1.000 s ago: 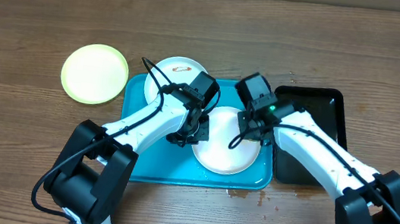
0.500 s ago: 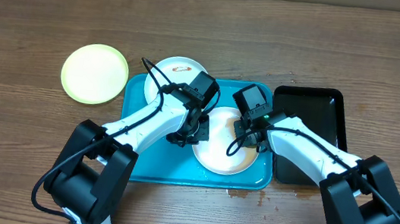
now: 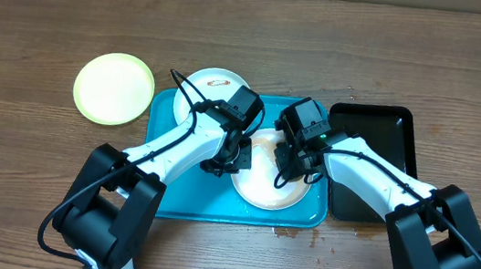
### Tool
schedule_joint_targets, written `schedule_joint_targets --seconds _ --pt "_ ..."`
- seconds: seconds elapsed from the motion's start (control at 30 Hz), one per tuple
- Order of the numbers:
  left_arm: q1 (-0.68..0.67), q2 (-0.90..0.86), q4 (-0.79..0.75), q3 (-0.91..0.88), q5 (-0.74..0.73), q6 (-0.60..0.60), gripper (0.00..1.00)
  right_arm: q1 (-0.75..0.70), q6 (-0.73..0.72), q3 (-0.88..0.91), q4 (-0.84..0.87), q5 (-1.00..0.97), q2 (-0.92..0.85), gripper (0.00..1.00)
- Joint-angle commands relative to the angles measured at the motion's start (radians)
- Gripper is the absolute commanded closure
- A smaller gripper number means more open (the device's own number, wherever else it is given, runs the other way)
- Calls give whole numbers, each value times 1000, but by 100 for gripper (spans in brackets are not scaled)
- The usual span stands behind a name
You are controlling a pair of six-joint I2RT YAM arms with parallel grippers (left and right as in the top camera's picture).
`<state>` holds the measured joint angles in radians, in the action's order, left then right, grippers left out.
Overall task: Clean dirty plates on tray and stack at the side
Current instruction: 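Scrub the white plate with the sponge in the right gripper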
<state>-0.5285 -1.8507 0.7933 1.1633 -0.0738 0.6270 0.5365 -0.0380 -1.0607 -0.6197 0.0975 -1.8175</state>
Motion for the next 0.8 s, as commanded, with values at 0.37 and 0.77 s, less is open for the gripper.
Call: schedule_joint_targets --seconds 0.37,0.77 --pt "-2 -10 -5 -13 -5 0 96 -59 67 -292 -250 256 -55 96" --pt "-2 -10 -5 -13 -5 0 83 -406 60 -396 -450 175 -55 96"
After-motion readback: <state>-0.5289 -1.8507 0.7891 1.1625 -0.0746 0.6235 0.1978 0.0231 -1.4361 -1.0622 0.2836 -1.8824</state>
